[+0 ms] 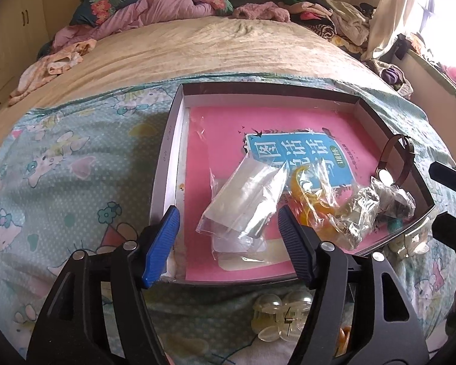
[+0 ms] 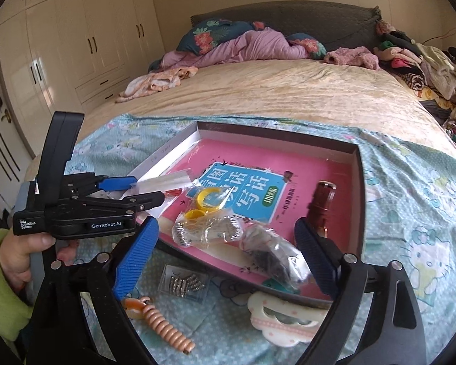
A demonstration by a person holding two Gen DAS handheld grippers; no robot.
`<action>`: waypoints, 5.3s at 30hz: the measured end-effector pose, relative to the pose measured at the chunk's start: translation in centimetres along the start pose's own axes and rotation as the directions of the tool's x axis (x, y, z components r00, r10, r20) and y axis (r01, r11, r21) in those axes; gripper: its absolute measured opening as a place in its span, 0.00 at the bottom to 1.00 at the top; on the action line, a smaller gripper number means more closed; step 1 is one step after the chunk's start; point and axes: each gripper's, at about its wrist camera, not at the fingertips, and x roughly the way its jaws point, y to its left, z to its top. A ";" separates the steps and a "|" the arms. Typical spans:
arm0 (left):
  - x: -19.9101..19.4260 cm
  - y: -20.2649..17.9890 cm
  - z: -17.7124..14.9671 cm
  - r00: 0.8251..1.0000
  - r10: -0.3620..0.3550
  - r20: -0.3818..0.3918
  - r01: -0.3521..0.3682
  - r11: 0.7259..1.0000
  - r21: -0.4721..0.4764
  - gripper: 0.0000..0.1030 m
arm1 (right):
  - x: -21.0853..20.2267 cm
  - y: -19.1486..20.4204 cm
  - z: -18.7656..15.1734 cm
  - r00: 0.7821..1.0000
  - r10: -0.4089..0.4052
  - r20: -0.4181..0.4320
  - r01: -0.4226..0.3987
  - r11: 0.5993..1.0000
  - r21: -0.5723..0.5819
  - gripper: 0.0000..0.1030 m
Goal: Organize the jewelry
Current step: 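Withdraw both open tools from the tray toward the remaining items, then grasp the orange coiled hair tie with the left tool while the right tool grasps the white-pink hair clip, then carry the hair tie and hair clip into the tray and open both tools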
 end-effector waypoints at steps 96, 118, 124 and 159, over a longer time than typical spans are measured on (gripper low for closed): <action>-4.6 -9.4 -9.0 0.994 -0.074 -0.078 0.086 0.984 0.153 0.91 | -6.7 -3.8 -7.3 0.997 -0.061 -0.047 0.066 0.991 0.116 0.95; -1.7 -9.8 -9.3 0.987 -0.100 -0.127 0.115 0.986 0.119 0.91 | -0.1 -4.5 -7.5 0.987 -0.031 -0.157 0.055 0.988 0.146 0.95; -1.4 -10.0 -9.2 0.987 -0.103 -0.125 0.118 0.986 0.114 0.91 | 1.6 -4.1 -7.0 0.987 -0.040 -0.156 0.063 0.988 0.144 0.95; -7.2 -8.8 -6.9 0.993 -0.098 0.072 0.092 0.992 0.084 0.61 | -6.5 -3.4 -6.1 1.000 -0.013 0.019 0.011 0.993 0.114 0.69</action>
